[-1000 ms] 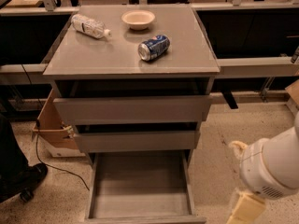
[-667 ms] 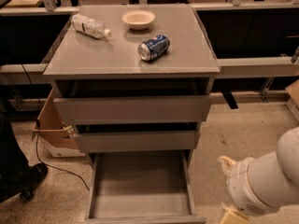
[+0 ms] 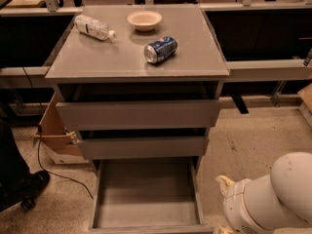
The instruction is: Close bottom drawer
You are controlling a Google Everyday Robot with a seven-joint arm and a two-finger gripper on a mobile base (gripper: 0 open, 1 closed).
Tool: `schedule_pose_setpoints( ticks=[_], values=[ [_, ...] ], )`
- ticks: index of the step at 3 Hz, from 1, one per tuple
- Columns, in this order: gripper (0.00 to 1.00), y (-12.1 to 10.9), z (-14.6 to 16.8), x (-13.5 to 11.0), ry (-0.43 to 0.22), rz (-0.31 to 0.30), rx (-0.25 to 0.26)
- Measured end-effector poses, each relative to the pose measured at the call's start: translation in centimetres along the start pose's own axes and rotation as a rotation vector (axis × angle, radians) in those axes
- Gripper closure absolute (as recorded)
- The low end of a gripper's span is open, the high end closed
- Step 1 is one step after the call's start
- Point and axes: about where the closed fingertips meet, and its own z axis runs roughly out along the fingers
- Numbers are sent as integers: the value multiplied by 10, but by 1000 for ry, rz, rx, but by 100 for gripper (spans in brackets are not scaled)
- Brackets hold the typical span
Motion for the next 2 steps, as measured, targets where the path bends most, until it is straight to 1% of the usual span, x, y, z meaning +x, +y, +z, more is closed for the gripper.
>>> schedule_pose_setpoints(
  ticks=[1,2],
  values=[
    [0,7,15,3,-27,23,-4],
    [0,33,59,8,-73,42,-48]
  ],
)
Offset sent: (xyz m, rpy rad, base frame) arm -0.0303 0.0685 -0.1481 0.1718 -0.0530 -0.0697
